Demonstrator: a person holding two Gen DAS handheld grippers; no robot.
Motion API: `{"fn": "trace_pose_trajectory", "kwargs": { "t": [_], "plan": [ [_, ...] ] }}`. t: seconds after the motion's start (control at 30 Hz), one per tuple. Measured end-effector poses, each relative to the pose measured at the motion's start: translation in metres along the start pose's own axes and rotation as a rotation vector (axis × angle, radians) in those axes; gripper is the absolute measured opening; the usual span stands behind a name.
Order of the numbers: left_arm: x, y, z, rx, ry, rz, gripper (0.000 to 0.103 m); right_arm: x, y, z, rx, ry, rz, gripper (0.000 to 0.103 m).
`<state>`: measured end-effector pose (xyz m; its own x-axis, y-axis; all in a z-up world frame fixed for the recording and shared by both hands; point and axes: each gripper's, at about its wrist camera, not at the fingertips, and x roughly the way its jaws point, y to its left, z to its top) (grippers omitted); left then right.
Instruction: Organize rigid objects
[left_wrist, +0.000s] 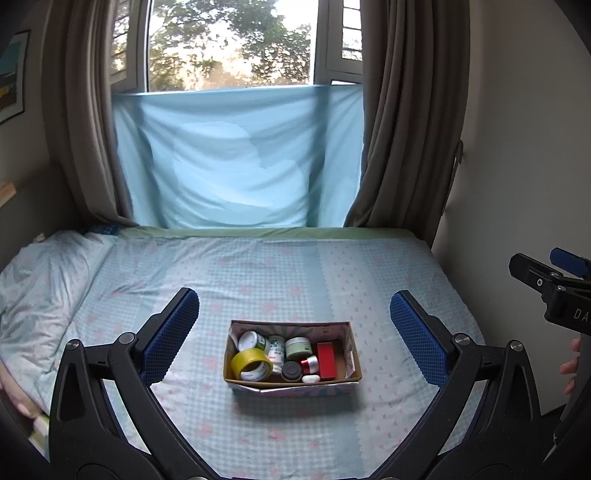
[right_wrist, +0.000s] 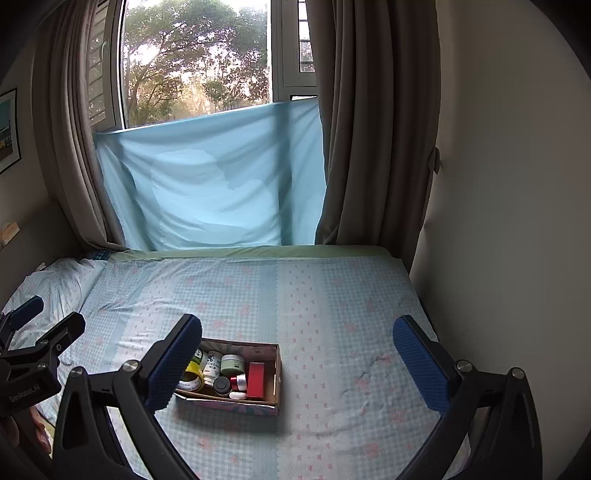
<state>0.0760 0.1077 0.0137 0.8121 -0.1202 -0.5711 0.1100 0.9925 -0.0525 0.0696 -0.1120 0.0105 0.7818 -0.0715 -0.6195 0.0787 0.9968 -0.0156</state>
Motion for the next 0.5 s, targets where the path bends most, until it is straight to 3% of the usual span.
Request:
{"fn": "trace_pose_trajectory", "kwargs": {
  "t": [0.37,0.5],
  "plan": [
    [0.0,0.001,-0.002,-0.005,-0.01,-0.006,0.103,0.0,0.001,0.002,0.005,-0.001,-0.011,0.103],
    [-0.009,0.0,-0.002,-0.002,-0.061,-0.001,0.103,0.0,0.0,0.003,0.014,-0.003,-0.017,0.103]
  ]
}}
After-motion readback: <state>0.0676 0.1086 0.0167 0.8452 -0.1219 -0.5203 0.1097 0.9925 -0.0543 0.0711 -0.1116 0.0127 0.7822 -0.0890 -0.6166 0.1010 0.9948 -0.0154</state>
